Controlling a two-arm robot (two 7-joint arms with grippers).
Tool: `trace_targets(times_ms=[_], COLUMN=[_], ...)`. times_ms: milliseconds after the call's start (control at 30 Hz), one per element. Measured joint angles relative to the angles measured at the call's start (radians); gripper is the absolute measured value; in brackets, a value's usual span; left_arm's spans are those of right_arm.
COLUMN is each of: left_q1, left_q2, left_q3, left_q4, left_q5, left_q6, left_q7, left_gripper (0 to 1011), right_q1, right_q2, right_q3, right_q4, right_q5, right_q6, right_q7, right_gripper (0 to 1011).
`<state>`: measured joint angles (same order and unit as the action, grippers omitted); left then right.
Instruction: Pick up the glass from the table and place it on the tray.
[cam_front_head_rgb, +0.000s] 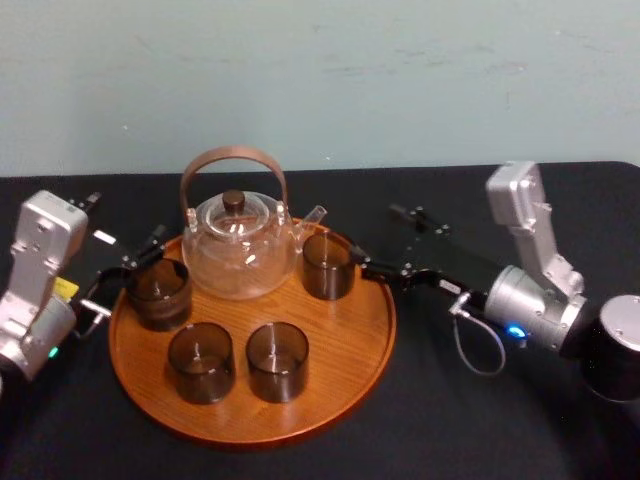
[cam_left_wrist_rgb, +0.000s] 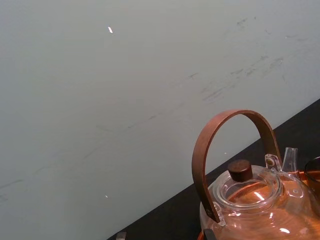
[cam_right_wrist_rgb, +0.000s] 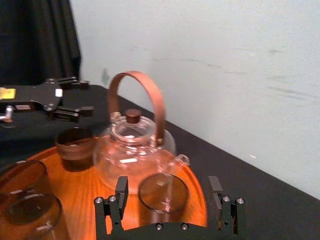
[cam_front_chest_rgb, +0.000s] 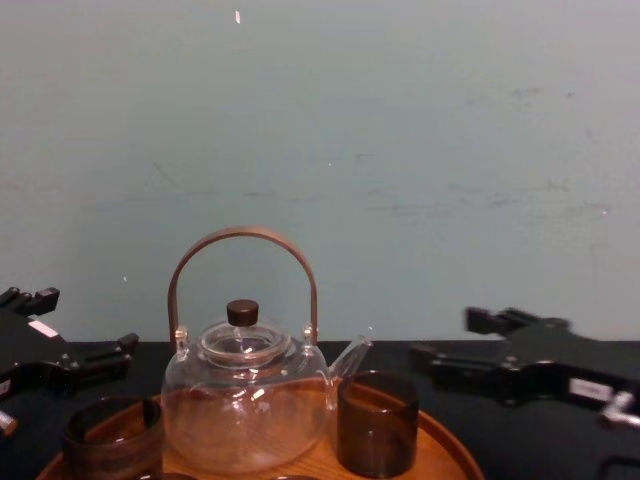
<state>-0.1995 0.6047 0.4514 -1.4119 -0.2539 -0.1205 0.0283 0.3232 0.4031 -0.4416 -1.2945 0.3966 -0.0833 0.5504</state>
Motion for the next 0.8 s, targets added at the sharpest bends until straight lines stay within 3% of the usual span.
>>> trace_targets(times_ms=[267,467,600,800], left_q1=[0.0,0.0,0.0,0.0], left_q2=[0.0,0.0,0.0,0.0], left_q3=[0.0,0.0,0.0,0.0], left_q4=[0.0,0.0,0.0,0.0], left_q5=[0.0,0.0,0.0,0.0], left_q6=[0.0,0.0,0.0,0.0], left_q7=[0.0,0.0,0.0,0.0], left_gripper=[1001,1001,1001,1001], right_q1=[-0.109,-0.167,-0.18,-0.179], right_q2=[0.052,0.063,0.058,0.058], right_q3=[0.084,0.148,0.174,0.169], right_q4=[-0.083,-0.099,-0.092,-0.092], right_q5=[-0.014,-0.03,-0.041,-0.041], right_q6=[-0.015,-0.029,-0.035,-0.035], right_q7=[-0.099,-0.172,-0.205,-0.2], right_gripper=[1003,1002,1002,1002])
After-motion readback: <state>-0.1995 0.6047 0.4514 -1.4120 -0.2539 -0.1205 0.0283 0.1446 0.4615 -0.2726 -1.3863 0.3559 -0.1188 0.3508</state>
